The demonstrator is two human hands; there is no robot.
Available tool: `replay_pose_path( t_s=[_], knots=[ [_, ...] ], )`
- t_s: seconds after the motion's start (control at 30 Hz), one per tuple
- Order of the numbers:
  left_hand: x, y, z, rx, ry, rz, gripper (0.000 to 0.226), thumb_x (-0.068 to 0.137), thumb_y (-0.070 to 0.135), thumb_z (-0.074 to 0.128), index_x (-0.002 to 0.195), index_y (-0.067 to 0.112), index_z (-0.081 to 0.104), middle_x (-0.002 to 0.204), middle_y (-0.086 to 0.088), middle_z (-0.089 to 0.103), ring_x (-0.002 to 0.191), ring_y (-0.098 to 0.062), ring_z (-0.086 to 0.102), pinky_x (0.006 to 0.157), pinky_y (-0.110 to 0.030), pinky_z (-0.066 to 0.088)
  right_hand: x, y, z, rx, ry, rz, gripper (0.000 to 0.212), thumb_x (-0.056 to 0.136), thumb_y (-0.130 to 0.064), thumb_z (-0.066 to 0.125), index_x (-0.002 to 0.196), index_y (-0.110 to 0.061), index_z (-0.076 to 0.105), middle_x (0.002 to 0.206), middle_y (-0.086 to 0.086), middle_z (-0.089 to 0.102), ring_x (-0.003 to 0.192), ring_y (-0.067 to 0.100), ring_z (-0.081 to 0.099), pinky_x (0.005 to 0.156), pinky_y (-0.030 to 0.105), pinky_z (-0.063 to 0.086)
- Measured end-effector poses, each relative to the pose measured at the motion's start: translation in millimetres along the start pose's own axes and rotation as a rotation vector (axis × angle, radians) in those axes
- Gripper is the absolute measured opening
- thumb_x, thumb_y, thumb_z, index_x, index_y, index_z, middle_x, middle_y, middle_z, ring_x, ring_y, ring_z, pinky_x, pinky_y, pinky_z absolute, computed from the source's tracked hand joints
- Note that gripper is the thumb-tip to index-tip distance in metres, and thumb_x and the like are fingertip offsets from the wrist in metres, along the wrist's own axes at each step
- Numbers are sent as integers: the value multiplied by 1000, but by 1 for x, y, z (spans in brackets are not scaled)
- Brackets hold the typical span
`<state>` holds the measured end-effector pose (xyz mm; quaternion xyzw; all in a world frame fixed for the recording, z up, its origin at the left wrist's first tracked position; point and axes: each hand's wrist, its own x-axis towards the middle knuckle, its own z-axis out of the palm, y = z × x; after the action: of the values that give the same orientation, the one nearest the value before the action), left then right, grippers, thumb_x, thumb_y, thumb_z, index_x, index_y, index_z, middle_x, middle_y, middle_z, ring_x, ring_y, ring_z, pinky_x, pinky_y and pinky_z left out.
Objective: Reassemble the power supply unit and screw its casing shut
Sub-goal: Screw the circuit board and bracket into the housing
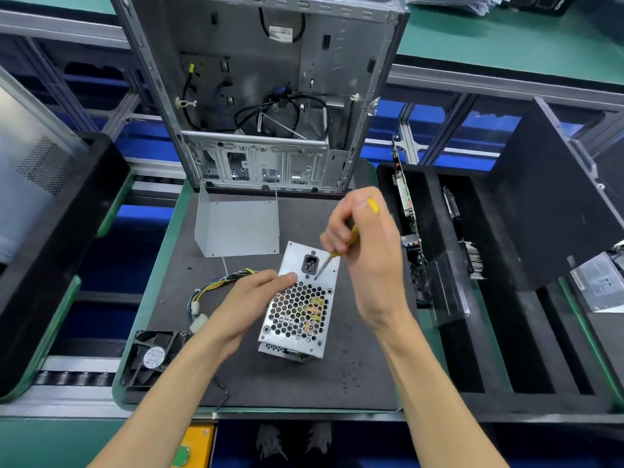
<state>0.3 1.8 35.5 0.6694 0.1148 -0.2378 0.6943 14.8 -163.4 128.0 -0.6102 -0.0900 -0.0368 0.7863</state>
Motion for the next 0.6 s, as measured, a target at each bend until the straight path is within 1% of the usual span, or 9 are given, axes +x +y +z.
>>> replay_pose_path(
  t_s=[0.07, 0.1, 0.2, 0.27, 0.33, 0.37, 0.47, 0.53, 0.6],
  knots=[
    [-3, -4, -1, 77, 37, 67, 48, 89, 49, 69, 84, 2, 64, 85, -6, 68, 81, -19, 61, 83, -36, 44, -5, -1, -9, -106, 80, 36, 31, 97, -38, 53, 72, -23, 43, 60, -10, 35, 52, 12, 27, 51, 26, 25],
    [-5, -6, -3, 114, 34, 101, 52, 89, 51, 67, 82, 0, 59, 83, -8, 61, 81, -18, 54, 81, -35, 41, -7, 1, -15, -224, 114, 62, 36, 98, -39, 55, 67, -24, 44, 57, -12, 34, 50, 11, 26, 49, 23, 25],
    [-9, -10, -10, 159, -14, 128, 44, 97, 45, 60, 90, 1, 63, 92, -15, 62, 90, -20, 54, 98, -47, 46, -17, 19, -34, -599, 143, 135, 40, 101, -38, 62, 66, -18, 57, 50, -13, 39, 48, 7, 32, 49, 17, 27],
    [-10, -10, -9, 165, -19, 133, 31, 100, 36, 58, 89, 9, 70, 92, -5, 69, 93, -17, 59, 104, -51, 44, -26, 35, -43, -760, 134, 222, 26, 98, -44, 65, 81, -25, 67, 66, -16, 56, 58, 6, 49, 54, 15, 35],
    [-11, -6, 1, 180, -31, 170, 28, 101, 31, 59, 88, 11, 72, 89, -2, 70, 89, -14, 60, 99, -46, 46, -34, 49, -49, -867, 121, 322, 22, 94, -53, 65, 104, -33, 65, 95, -13, 60, 86, -3, 56, 68, 12, 41],
    [-11, -4, 7, 189, -53, 195, 29, 101, 30, 59, 87, 9, 70, 86, -7, 68, 86, -14, 59, 93, -44, 45, -38, 56, -52, -877, 122, 356, 27, 93, -56, 64, 112, -36, 61, 101, -10, 58, 93, -3, 55, 72, 13, 41],
    [-10, -1, 26, 220, -125, 233, 37, 100, 37, 60, 85, 3, 62, 80, -22, 53, 79, -19, 46, 79, -38, 35, -46, 63, -61, -798, 180, 397, 36, 90, -63, 64, 117, -42, 52, 102, -4, 59, 94, 6, 59, 76, 27, 46],
    [-10, 0, 35, 260, -160, 218, 32, 100, 38, 60, 83, 11, 63, 78, -14, 54, 76, -18, 45, 76, -34, 35, -50, 61, -70, -767, 201, 424, 42, 85, -70, 63, 117, -46, 51, 99, -4, 62, 89, 9, 63, 75, 29, 47],
    [-10, -1, 43, 331, -186, 252, 25, 101, 37, 58, 83, 23, 70, 82, -2, 68, 77, -12, 57, 79, -25, 42, -52, 57, -80, -750, 216, 459, 49, 79, -78, 61, 117, -48, 52, 95, -6, 64, 84, 8, 63, 74, 29, 48]
  ],
)
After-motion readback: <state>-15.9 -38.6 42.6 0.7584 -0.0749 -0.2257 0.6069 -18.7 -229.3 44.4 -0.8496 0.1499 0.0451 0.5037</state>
